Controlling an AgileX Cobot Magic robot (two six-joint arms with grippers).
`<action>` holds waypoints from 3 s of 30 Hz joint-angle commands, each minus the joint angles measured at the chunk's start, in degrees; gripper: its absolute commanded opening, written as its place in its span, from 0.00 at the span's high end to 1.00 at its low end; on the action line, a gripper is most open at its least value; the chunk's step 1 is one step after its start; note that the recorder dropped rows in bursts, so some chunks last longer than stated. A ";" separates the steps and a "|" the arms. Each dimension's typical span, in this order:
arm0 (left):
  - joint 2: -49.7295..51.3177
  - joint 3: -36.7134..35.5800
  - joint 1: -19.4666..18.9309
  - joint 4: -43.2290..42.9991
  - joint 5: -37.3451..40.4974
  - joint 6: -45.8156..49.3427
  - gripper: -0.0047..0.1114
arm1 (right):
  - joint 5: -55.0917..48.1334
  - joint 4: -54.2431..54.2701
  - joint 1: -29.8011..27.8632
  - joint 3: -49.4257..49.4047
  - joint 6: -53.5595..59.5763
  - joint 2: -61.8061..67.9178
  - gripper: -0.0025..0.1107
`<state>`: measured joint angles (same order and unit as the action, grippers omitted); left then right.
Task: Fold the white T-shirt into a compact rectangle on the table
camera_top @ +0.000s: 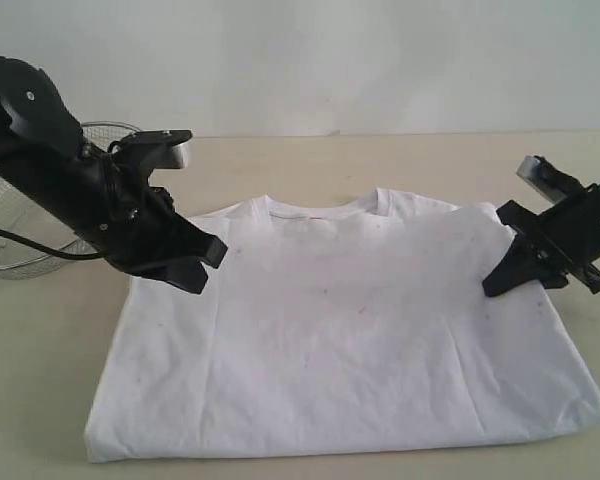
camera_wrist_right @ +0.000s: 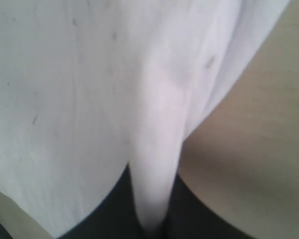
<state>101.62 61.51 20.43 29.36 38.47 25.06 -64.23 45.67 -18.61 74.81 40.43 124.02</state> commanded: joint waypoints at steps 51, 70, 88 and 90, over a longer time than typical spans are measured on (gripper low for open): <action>-17.23 -0.18 0.24 -2.37 9.22 0.61 0.92 | 16.24 14.10 33.35 0.14 -9.96 -9.50 0.98; -18.68 -0.18 0.24 -9.07 9.81 -4.74 0.92 | 22.77 20.21 40.18 1.92 -10.49 -8.48 0.98; -21.01 -0.18 0.24 -9.07 12.17 -4.96 0.92 | 30.86 24.98 45.82 4.09 -9.29 -7.45 0.98; -21.01 -0.18 0.24 -9.07 12.33 -4.96 0.92 | 32.01 25.10 46.57 4.45 -9.61 -7.45 0.98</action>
<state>80.97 61.51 20.43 20.51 50.43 20.70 -33.64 69.97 27.11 78.26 30.86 116.67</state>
